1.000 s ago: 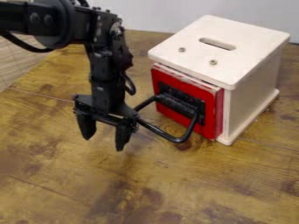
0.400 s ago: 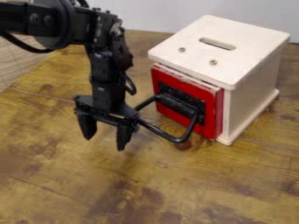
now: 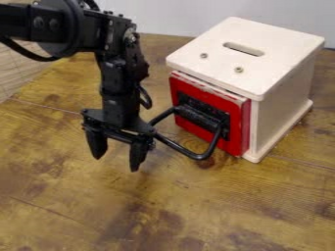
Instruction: Close the drawer
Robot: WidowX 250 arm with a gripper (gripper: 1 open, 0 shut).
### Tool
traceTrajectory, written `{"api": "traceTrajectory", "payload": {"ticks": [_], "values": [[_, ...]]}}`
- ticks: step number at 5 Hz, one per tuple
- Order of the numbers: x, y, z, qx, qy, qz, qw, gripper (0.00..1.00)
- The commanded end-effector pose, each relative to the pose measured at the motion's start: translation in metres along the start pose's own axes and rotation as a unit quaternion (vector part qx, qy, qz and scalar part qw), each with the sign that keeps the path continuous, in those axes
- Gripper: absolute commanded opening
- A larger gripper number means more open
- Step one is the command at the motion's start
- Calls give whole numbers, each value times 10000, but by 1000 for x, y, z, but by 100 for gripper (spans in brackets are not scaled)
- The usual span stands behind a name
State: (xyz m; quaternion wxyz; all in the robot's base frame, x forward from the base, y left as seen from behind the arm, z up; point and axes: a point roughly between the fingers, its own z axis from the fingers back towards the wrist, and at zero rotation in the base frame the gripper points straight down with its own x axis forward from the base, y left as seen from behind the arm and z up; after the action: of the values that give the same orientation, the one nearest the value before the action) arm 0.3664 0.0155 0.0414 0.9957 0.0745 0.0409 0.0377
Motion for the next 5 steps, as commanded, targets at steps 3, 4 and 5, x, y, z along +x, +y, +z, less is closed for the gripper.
{"api": "traceTrajectory", "payload": {"ticks": [3, 4, 5], "values": [[11, 11, 35, -80, -523, 164, 9985, 100], [10, 11, 33, -80, -527, 174, 9984, 100], [7, 11, 32, -65, -513, 170, 9985, 100]]}}
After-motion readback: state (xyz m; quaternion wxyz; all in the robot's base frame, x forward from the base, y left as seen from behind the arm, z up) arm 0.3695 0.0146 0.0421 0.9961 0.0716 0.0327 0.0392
